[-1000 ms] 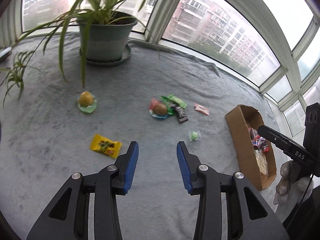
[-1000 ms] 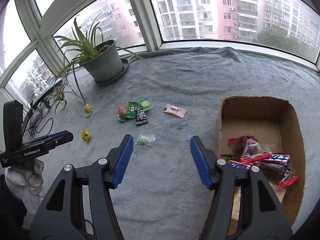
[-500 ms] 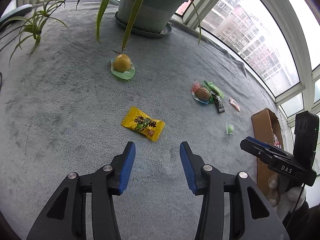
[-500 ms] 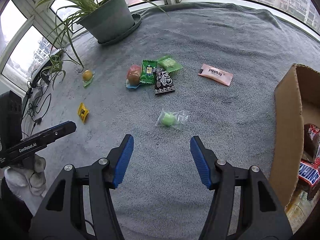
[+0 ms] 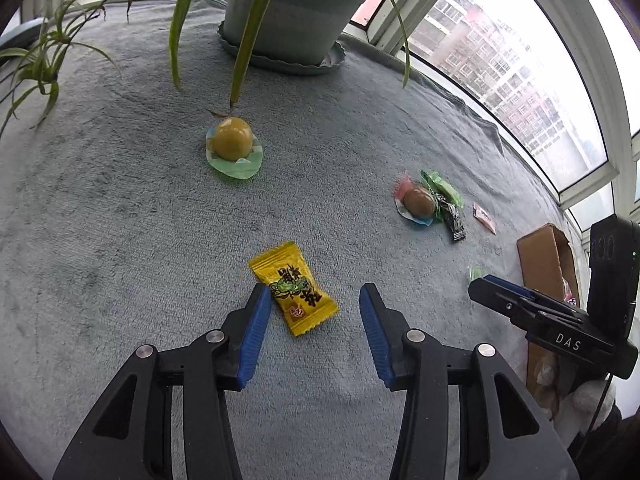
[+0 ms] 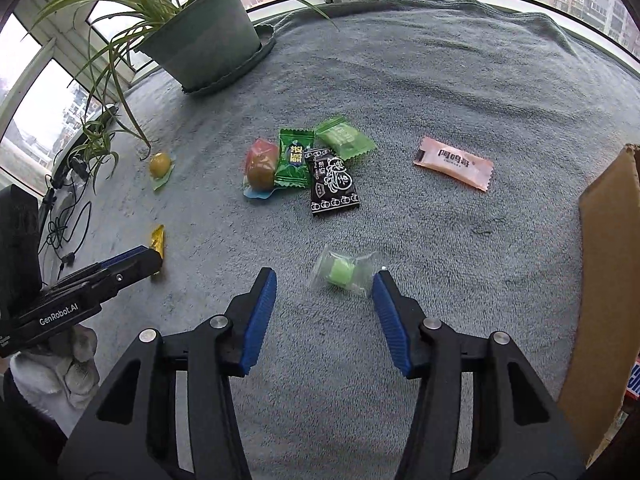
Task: Organize snacks
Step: 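Grasp the yellow candy packet with the left tool while the right tool grasps the clear green-candy bag, then carry both held snacks over the cardboard box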
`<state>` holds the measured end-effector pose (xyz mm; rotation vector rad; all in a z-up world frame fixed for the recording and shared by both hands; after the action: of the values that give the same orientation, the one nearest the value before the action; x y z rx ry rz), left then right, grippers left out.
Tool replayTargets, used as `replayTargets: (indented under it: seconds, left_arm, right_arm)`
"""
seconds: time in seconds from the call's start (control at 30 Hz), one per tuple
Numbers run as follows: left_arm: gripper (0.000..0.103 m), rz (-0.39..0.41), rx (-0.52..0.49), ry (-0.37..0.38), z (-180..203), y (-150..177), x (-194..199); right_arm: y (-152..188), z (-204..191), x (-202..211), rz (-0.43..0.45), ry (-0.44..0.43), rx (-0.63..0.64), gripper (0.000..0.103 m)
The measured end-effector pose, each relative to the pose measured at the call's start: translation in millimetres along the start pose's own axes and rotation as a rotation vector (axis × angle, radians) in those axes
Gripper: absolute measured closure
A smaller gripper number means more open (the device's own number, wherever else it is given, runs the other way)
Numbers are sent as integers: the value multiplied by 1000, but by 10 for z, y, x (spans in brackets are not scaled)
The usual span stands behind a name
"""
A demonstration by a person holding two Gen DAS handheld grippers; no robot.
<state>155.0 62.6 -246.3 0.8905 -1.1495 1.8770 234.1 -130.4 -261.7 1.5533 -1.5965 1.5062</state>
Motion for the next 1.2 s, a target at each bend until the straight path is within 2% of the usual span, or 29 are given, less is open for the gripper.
replayTargets:
  seconds: [0.1, 0.23, 0.37, 0.47, 0.57, 0.6, 0.73, 0.83, 1.0, 1.2]
  left_arm:
    - [58, 5, -32, -10, 54, -6, -26]
    - [58, 17, -80, -35, 83, 22, -30]
    - [59, 29, -103, -69, 101, 39, -31]
    - [65, 39, -142, -114, 147, 50, -55]
    - [80, 52, -145, -142, 108, 51, -49]
    - [81, 55, -140, -134, 85, 50, -43]
    - [81, 60, -138, -132, 72, 59, -28]
    - [82, 60, -116, -120, 62, 59, -19]
    - [82, 62, -84, -95, 10, 67, 20]
    - [82, 84, -67, -76, 18, 46, 156]
  right_arm:
    - [-20, -54, -23, 7, 42, 49, 49]
    - [-37, -55, -46, 8, 94, 101, 56]
    - [-44, -73, -60, 8, 117, 127, 56]
    - [-12, -95, -52, 7, 143, 161, 65]
    - [8, -82, -23, 9, 123, 158, 73]
    - [14, -81, -16, 8, 119, 157, 78]
    - [23, -75, -8, 10, 114, 153, 80]
    - [19, -55, 5, 10, 74, 116, 83]
    - [13, 49, 78, 21, -2, 31, 84]
    - [5, 40, 281, 60, -19, 27, 84]
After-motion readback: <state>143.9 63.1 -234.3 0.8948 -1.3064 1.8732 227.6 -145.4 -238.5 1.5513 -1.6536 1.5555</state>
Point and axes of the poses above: each gripper's, at about its wrist camera, not at the fingertips, and x roughly against the way its jaws point, z to its right, y to its underside, the point moved 5 cm from there along -x, roughly the way its jaws point, and after that the axes turned 2 degrees about -x, right-handed, at the moved point
